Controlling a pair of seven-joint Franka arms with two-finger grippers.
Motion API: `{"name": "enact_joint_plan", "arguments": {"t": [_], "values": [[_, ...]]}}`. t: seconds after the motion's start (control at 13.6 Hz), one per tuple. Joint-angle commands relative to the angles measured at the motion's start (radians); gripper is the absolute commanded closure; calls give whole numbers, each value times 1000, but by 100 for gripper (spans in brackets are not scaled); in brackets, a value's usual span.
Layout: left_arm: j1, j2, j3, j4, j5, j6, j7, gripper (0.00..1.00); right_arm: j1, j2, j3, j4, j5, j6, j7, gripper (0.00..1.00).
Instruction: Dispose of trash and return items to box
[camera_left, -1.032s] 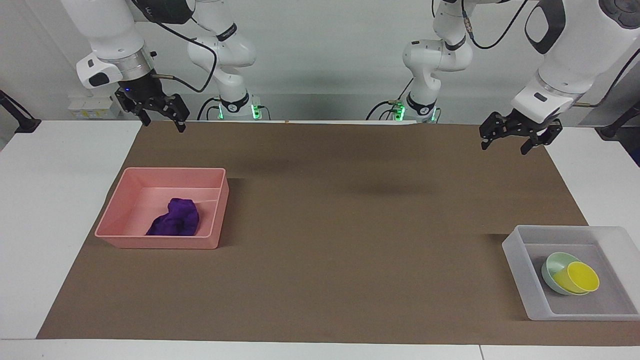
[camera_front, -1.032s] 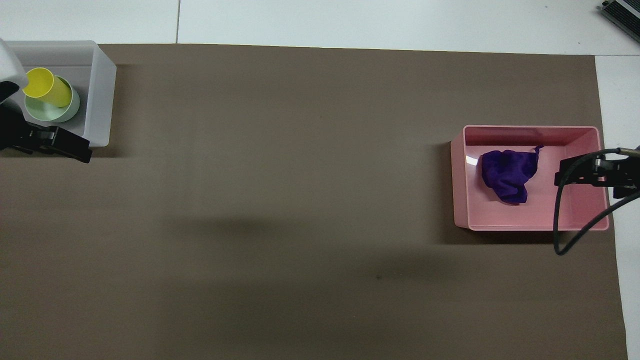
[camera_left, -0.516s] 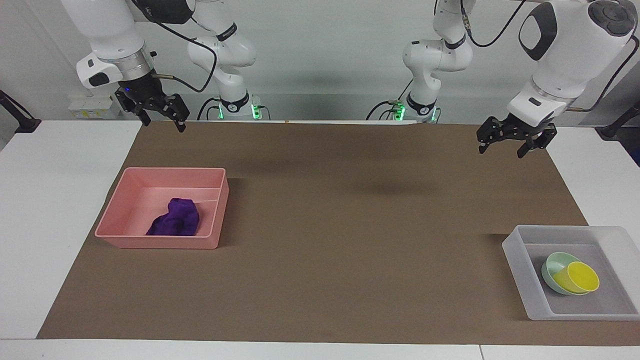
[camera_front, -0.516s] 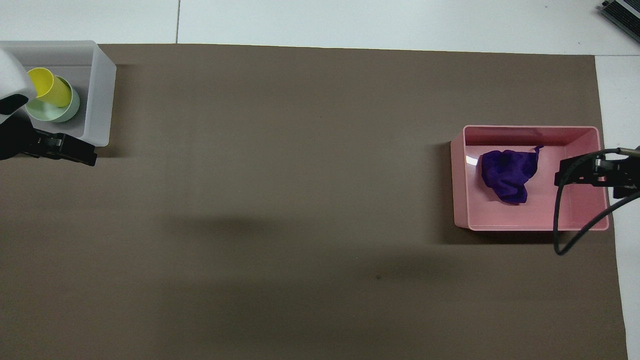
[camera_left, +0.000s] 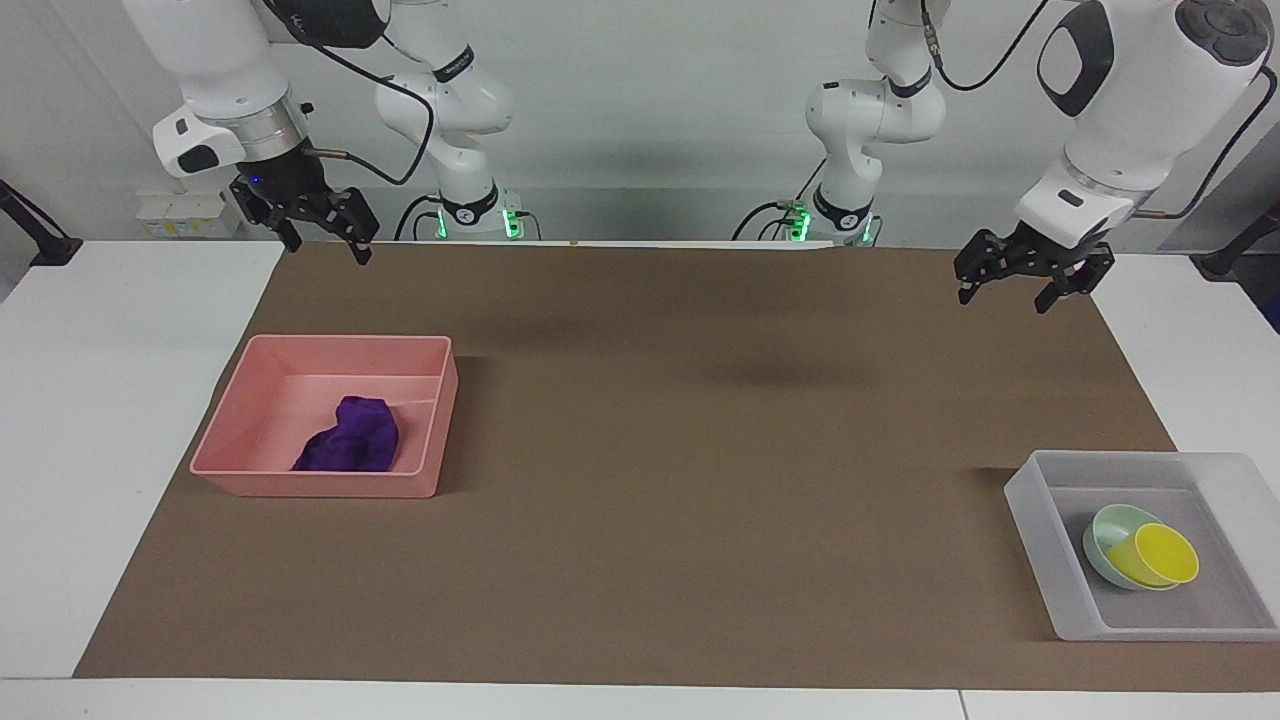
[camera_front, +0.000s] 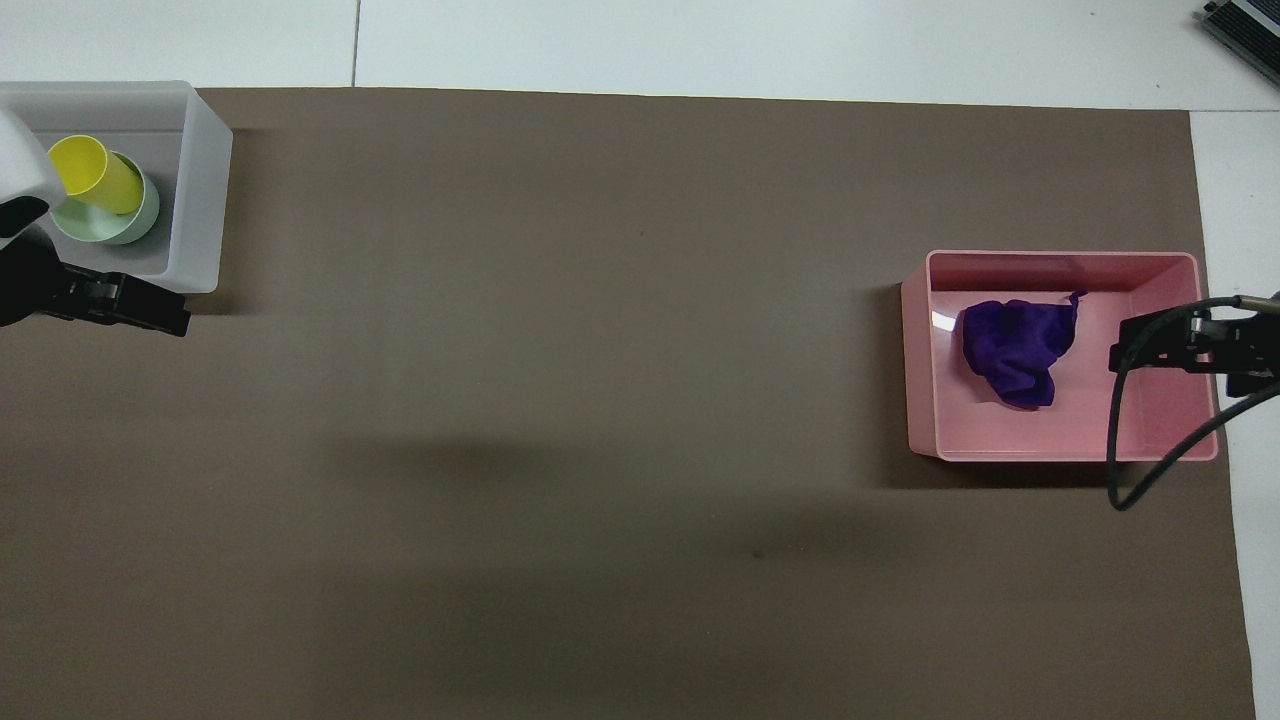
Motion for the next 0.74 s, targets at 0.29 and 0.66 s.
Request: {"name": "enact_joint_plan", "arguments": {"t": [0.29, 0.66], "values": [[7, -71, 8, -79, 14, 26, 6, 0, -11, -13, 2, -8, 20, -13, -22, 0], [15, -74, 8, -82, 14, 26, 4, 0, -11, -13, 2, -8, 20, -13, -22, 0]]}}
